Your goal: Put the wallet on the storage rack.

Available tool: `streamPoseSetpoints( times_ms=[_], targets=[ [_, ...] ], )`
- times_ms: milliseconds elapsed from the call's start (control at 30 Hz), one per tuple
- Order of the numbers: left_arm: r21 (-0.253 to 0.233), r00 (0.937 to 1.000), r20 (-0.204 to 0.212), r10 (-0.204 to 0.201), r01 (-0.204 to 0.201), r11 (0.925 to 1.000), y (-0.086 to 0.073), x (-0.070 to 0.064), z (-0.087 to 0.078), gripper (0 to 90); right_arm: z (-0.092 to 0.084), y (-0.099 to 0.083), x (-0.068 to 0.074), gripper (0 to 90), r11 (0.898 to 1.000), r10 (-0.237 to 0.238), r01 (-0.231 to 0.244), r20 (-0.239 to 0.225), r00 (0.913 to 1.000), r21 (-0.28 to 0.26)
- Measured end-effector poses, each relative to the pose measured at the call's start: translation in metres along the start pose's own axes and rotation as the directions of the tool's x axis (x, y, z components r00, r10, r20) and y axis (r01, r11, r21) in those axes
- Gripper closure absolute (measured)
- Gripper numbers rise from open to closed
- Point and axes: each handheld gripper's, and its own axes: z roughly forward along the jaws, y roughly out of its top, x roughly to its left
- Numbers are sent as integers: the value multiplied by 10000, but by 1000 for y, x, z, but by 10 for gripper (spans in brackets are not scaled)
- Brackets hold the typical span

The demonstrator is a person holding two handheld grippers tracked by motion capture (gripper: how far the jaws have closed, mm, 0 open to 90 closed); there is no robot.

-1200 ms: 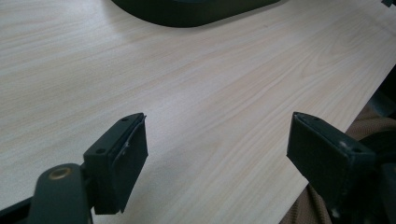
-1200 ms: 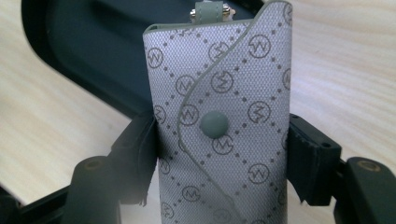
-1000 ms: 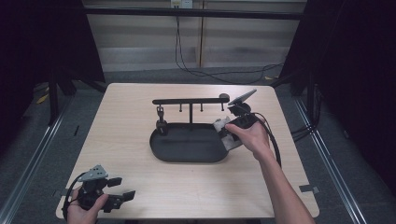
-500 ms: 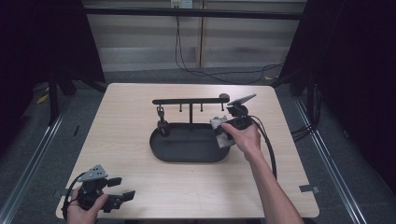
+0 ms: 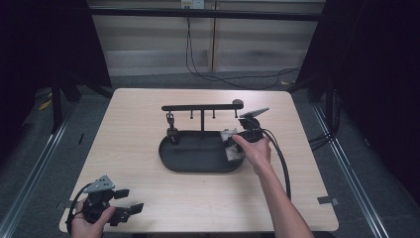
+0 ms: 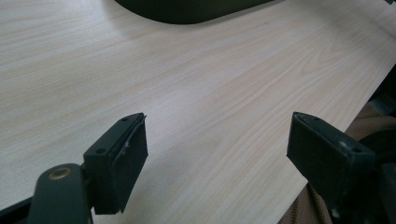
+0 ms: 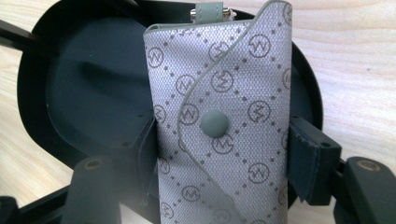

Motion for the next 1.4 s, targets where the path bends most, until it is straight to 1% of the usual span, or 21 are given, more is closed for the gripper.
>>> streamPoseSetpoints(
  times_ms=[33,133,267,333,367,567,600,700,733,900,967,1033,1133,1233,1300,1367,1400],
  targets=[
    [11,10000,-4,18,-18,10000,0,0,0,202,1,0,1,331,10000,29,-29,-20,10000,-6],
    [10,10000,7,-13,13,10000,0,0,0,202,5,-1,2,331,9999,-154,154,-54,9999,69],
    [-24,10000,13,-7,8,10000,0,0,-1,202,12,-1,2,331,9999,-38,40,-163,9999,126],
    [-22,10000,0,-25,25,10000,0,0,-1,202,13,-2,3,331,9999,-117,118,-170,9998,62],
    [-15,10000,-31,-20,20,10000,0,1,-1,202,14,-2,3,331,9999,-6,9,-231,9997,141],
    [-21,10000,27,-35,35,10000,0,0,-1,202,21,-4,0,330,9995,-27,32,-155,9999,326],
    [-13,10000,-5,-33,33,10000,0,0,-1,203,25,-5,1,329,9990,-175,180,-122,9998,410],
    [-17,10000,-23,-20,20,10000,0,1,-1,202,28,-5,2,327,9990,-176,181,-115,9998,420],
    [-36,10000,-23,7,-7,10000,0,0,-1,202,30,-5,3,325,9989,-161,161,11,9999,434],
    [-18,10000,-8,-36,36,10000,0,1,-2,202,34,-5,3,311,9986,-392,387,138,9991,363],
    [7,10000,-100,-5,5,10000,0,0,-1,202,34,-6,3,304,9984,-416,407,216,9989,401],
    [7,10000,-53,-9,9,10000,0,0,-2,202,36,-6,2,297,9980,-454,447,162,9988,444],
    [-2,10000,-65,-30,30,10000,0,1,-1,202,36,-7,4,312,9978,-558,550,213,9982,382],
    [-27,10000,-74,-36,36,10000,0,1,-1,202,35,-7,2,288,9984,-533,530,148,9985,209],
    [-38,10000,-68,-44,44,10000,0,1,-1,203,34,-8,2,277,9981,-550,546,147,9984,269],
    [-65,10000,-69,-63,62,10000,0,1,-1,202,31,-9,0,264,9983,-578,578,78,9983,76],
    [-81,9999,-72,-76,76,9999,0,1,-1,202,29,-9,-1,261,9979,-643,644,48,9979,-109]
  ],
)
